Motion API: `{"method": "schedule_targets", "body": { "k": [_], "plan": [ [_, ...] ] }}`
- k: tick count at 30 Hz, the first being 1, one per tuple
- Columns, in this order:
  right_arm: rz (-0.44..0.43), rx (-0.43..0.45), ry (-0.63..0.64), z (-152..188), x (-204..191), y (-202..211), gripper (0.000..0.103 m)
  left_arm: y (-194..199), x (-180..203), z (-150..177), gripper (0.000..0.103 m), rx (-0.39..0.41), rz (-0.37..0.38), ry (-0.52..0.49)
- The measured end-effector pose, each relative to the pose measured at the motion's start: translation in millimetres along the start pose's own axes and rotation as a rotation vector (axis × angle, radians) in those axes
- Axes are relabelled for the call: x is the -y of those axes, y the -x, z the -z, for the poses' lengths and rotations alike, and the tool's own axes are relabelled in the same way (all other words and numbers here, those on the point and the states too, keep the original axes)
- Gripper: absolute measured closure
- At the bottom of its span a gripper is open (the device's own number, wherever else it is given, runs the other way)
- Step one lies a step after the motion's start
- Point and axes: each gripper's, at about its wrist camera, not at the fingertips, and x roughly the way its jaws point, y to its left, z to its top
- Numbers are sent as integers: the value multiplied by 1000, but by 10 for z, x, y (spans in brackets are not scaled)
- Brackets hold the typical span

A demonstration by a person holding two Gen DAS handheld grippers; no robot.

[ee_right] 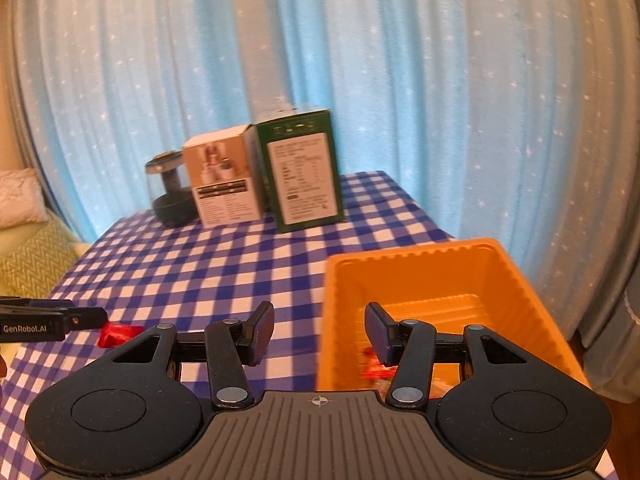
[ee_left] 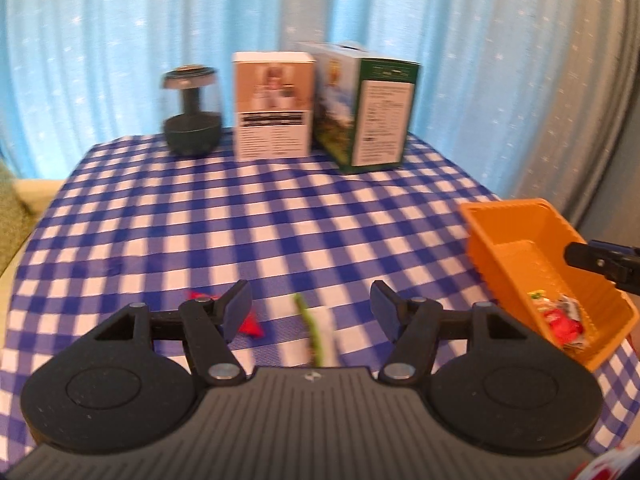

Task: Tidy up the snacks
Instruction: 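Move both tools from the tray back toward the remaining snacks, then grasp the green-edged clear packet of brown candy with the right tool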

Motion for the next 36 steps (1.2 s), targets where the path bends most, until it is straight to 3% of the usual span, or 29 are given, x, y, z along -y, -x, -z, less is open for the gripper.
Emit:
{"method": "schedule_targets", "body": {
  "k": [8, 18, 30, 36],
  "plan": [
    [-77, -25, 64, 1, -399, -159, 52, 75, -437, 100, 41, -5, -69, 47],
    [-187, -128, 122, 81, -867, -531, 52, 97, -788, 163, 41, -28, -139, 43],
    [-308, -271, 122, 283, -1263, -1083, 53, -19, -942, 173, 41, -67, -148, 41],
    [-308, -323, 137, 394, -1377, -1295, 53, -117, -961, 147, 41, -76, -143, 67]
  ]
}}
